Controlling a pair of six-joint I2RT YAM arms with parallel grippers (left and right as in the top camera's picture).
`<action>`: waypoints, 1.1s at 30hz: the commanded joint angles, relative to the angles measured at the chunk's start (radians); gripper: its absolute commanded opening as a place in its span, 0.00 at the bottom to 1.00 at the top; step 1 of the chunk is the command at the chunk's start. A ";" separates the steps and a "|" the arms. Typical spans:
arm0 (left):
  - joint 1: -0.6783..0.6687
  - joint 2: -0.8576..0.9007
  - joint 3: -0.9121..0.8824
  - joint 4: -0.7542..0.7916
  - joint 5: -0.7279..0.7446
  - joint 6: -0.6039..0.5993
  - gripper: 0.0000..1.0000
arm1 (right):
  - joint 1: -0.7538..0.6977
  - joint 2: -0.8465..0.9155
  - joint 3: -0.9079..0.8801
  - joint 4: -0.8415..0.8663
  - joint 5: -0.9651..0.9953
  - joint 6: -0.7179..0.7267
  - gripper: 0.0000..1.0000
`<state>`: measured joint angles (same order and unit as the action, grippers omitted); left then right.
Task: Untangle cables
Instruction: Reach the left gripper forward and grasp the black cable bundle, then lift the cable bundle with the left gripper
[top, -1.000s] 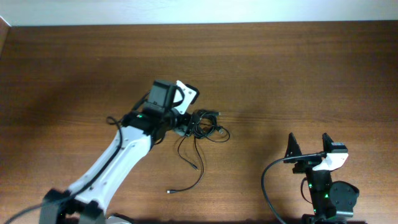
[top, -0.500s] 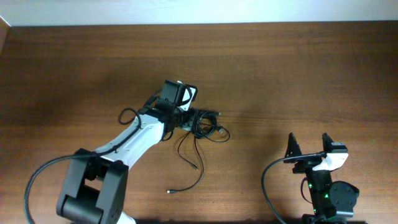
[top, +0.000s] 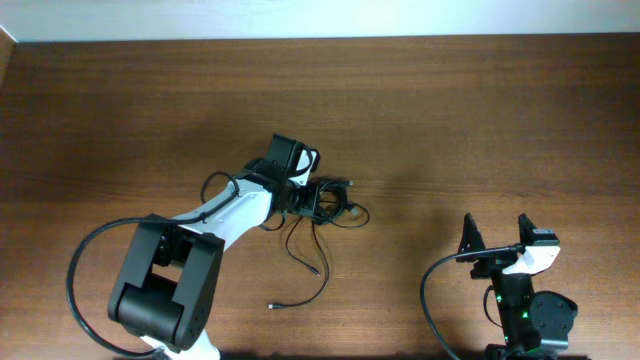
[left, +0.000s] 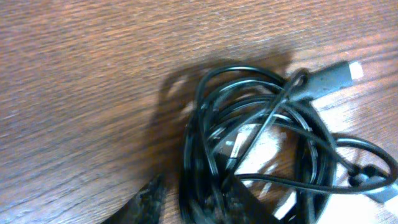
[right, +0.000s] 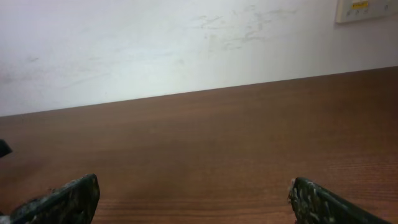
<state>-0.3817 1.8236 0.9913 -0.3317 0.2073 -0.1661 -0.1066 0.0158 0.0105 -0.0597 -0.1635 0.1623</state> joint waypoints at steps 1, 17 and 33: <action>-0.005 0.042 0.010 -0.002 0.014 -0.006 0.19 | 0.008 -0.003 -0.005 -0.004 -0.016 0.011 0.98; 0.071 -0.211 0.120 -0.126 0.014 -0.020 0.00 | 0.008 -0.003 -0.005 -0.004 -0.016 0.011 0.98; 0.072 -0.483 0.119 -0.206 0.130 -0.057 0.00 | 0.008 -0.003 -0.005 -0.004 -0.016 0.011 0.98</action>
<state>-0.3080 1.3499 1.1034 -0.5369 0.3149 -0.2073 -0.1066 0.0158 0.0105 -0.0597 -0.1635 0.1623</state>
